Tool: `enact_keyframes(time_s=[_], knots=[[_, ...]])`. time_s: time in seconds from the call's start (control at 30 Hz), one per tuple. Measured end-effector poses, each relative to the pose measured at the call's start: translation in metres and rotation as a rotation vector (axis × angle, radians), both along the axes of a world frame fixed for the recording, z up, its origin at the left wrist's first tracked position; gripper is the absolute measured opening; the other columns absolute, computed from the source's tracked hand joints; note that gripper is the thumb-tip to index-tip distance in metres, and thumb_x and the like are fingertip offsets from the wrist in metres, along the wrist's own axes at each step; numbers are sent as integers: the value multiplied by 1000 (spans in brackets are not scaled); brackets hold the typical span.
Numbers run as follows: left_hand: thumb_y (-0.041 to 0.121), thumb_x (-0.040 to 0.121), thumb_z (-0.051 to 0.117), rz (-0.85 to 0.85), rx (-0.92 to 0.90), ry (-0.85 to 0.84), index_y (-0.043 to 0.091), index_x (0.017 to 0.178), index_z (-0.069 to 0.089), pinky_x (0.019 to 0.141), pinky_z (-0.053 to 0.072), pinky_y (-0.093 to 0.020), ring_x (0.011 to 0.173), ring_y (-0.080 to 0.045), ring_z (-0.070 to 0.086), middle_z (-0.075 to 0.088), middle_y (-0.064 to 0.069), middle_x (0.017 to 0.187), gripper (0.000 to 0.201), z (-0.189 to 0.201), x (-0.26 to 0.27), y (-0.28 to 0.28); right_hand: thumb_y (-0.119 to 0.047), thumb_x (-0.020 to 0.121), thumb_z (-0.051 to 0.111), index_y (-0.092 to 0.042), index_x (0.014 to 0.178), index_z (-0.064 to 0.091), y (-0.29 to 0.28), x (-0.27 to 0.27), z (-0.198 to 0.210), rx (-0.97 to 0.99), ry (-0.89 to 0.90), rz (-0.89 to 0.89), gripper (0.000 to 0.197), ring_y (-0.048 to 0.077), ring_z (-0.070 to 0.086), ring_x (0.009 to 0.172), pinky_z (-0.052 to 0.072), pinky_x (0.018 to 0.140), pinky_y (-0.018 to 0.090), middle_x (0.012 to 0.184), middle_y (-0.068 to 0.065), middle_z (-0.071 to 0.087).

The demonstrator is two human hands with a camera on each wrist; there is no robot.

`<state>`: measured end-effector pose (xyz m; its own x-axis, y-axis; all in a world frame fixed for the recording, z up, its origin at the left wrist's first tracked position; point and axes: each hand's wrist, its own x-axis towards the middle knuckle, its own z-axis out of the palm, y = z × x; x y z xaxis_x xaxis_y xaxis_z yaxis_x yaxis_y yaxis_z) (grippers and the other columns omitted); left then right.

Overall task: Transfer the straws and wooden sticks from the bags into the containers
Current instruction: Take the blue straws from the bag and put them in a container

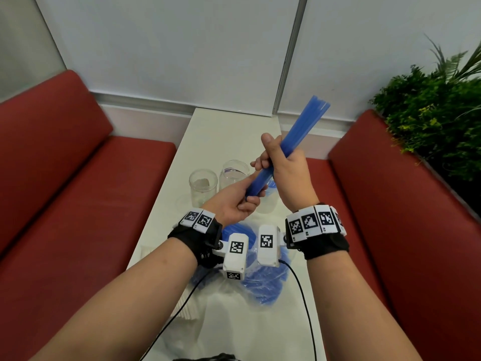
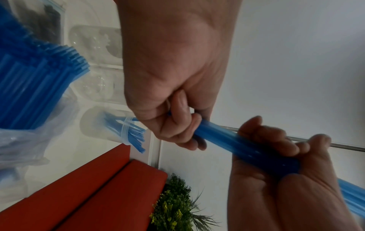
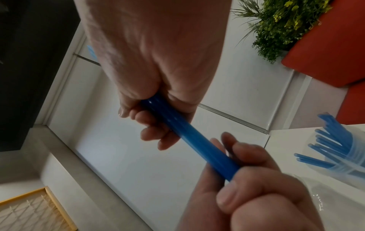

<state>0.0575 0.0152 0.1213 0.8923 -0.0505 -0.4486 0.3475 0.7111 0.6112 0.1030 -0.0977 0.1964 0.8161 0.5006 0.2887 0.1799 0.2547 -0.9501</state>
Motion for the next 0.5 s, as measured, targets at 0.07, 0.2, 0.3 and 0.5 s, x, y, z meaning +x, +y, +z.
enact_keyframes(time_s=[0.07, 0.2, 0.3, 0.5], knots=[[39, 95, 57, 23, 18, -6, 12, 84, 53, 30, 19, -12, 41, -2, 31, 51, 0, 64, 30, 3, 2, 0, -30, 100, 65, -16, 72, 52, 1, 0, 0, -38, -10, 23, 34, 22, 63, 65, 58, 78, 36, 62, 3, 52], [29, 103, 43, 105, 100, 39, 14, 87, 49, 30, 19, -13, 38, -3, 27, 45, 1, 58, 22, 1, 5, 7, -31, 96, 70, -20, 69, 61, -1, 2, 0, -112, -80, 41, 30, 25, 70, 77, 57, 79, 33, 68, 7, 63], [26, 101, 48, 157, 136, 85, 12, 88, 51, 30, 19, -13, 37, -4, 28, 45, 0, 57, 20, -6, 6, 18, -32, 93, 72, -17, 73, 66, -5, 11, 6, -129, -161, -34, 26, 19, 67, 79, 55, 78, 26, 78, 15, 67], [22, 99, 52, 187, 151, 130, 10, 92, 55, 29, 21, -13, 38, -4, 29, 44, 0, 60, 15, -27, 9, 32, -28, 90, 72, -16, 81, 68, -18, 40, 13, -434, -172, 41, 15, 21, 62, 61, 52, 54, 28, 73, 14, 68]])
